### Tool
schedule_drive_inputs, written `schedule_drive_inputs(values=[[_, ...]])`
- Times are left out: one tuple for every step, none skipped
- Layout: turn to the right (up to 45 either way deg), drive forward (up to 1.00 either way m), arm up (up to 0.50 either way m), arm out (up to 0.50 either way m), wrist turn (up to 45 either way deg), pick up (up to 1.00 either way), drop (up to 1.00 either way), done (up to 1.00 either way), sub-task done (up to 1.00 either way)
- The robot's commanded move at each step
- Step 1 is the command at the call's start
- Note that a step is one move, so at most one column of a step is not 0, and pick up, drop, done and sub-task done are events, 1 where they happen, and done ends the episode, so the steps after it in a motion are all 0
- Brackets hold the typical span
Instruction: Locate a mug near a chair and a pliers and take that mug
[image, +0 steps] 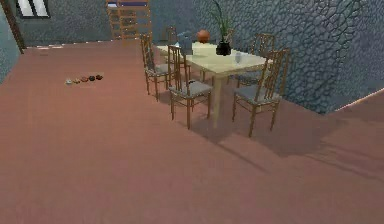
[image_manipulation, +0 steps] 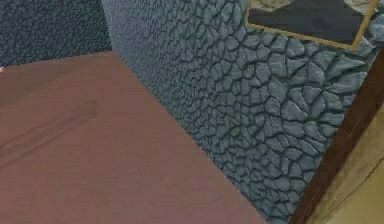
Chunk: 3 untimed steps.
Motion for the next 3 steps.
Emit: schedule_drive_inputs(values=[[0.0, 1.00, 0.00, 0.00, 0.0, 0.00, 0.00, 0.00, 0.00], [0.0, 0.70, 0.00, 0.00, 0.0, 0.00, 0.00, 0.00, 0.00], [45.0, 0.00, 0.00, 0.00, 0.0, 0.00, 0.00, 0.00, 0.00]])
